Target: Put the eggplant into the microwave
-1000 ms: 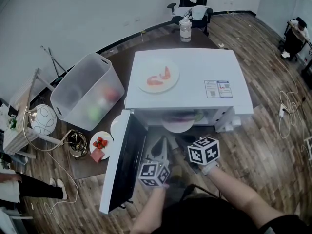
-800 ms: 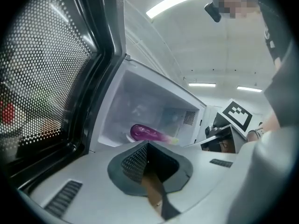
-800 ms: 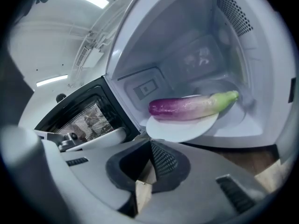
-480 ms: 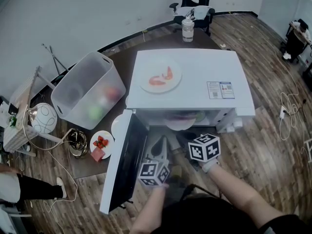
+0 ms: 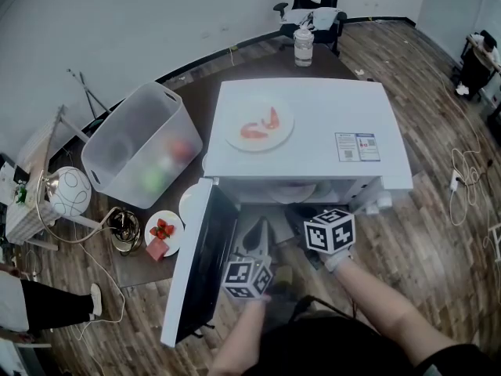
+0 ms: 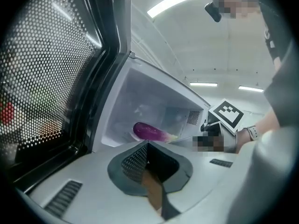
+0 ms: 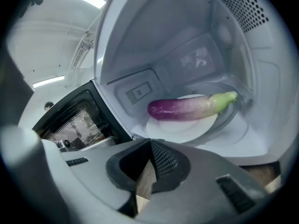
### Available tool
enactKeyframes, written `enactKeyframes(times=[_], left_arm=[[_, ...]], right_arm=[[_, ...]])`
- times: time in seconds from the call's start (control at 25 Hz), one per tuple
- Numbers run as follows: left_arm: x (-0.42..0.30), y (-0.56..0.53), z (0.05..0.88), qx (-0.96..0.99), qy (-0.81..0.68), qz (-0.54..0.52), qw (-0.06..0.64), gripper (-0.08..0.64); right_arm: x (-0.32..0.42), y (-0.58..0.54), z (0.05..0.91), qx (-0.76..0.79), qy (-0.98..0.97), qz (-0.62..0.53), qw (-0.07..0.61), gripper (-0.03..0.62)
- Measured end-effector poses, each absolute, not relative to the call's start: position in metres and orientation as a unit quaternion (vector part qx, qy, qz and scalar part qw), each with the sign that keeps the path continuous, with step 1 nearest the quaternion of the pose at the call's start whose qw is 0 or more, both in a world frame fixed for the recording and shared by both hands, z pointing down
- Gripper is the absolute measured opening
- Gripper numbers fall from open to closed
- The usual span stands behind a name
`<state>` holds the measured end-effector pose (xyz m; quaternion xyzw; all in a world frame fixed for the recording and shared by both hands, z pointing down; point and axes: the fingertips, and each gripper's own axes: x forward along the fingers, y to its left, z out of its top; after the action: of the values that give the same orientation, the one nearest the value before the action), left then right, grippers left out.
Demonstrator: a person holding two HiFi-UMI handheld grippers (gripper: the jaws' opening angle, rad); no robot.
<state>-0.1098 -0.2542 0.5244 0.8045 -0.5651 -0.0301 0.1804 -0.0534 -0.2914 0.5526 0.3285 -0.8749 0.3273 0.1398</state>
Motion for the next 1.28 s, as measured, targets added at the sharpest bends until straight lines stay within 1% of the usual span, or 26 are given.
enactKeyframes(times=[1.16,1.28], left_arm=[[-0.111,-0.266,0.53,0.804,-0.563,-0.024,0.187,0.0],[-0.111,-0.265,0.53,0.804,-0.563,-0.024,0.187,0.0]], right_arm=[[-0.053,-0.312,0.555,0.333,-0.873,0.332,0.13,0.003],[-0.052,-0.308,0.551,0.327,-0.878,0.331,0.112,0.003]])
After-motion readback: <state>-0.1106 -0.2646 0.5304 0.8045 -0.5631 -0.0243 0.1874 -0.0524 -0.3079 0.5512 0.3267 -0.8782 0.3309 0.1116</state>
